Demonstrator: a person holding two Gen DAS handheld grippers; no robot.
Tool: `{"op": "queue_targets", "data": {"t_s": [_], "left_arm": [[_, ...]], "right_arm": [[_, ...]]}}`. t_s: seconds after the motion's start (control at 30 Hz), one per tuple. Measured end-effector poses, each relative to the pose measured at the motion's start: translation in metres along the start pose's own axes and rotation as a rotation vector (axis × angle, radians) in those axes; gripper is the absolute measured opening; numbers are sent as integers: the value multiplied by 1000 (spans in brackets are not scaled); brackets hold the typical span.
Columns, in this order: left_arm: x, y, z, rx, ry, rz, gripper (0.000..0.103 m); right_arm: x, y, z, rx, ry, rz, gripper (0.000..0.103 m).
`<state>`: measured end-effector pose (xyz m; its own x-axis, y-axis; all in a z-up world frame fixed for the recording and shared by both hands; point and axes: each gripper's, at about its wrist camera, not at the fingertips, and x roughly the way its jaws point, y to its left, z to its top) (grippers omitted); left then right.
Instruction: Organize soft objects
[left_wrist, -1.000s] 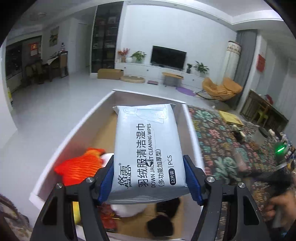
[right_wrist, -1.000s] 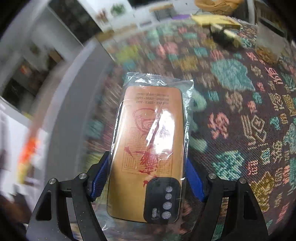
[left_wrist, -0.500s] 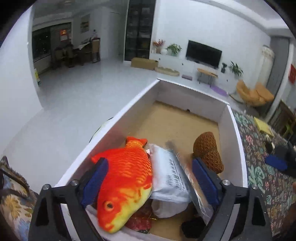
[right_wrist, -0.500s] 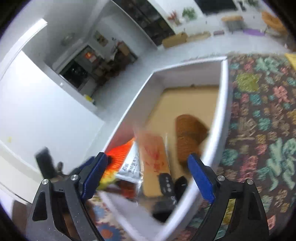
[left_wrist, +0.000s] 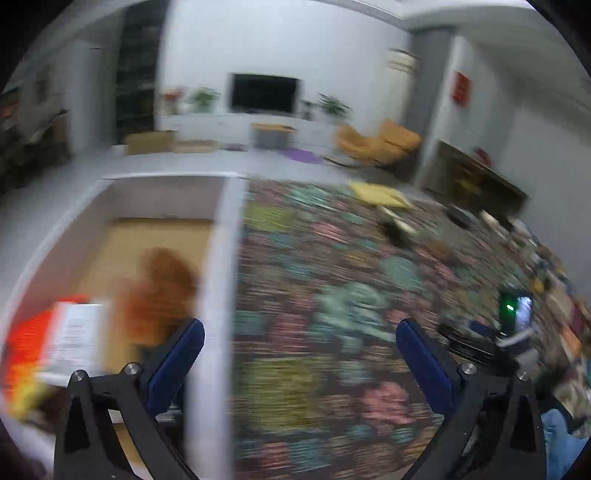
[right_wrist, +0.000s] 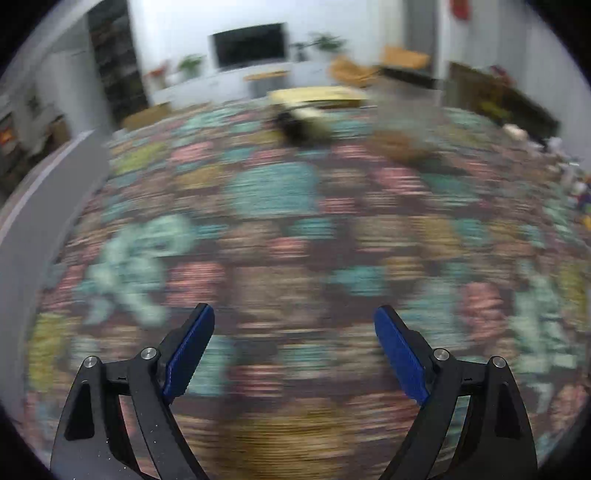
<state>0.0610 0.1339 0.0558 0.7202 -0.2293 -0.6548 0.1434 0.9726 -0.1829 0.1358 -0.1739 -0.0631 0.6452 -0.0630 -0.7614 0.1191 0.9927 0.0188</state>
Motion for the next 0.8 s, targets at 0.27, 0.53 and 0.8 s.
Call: {"op": "queue_targets", "data": {"t_s": [0.27,0.53,0.8], "left_arm": [[135,-79,-19,39,195,5,103],[202,-118,29,56,185,-72,103],[315,-149,128,-20,173,-125,101]], "right_arm": [[2,-46,-7,134,10,33,91],[9,-23,-7,82,22,0,92],[11,-20,-10,70,25,-6,92]]}}
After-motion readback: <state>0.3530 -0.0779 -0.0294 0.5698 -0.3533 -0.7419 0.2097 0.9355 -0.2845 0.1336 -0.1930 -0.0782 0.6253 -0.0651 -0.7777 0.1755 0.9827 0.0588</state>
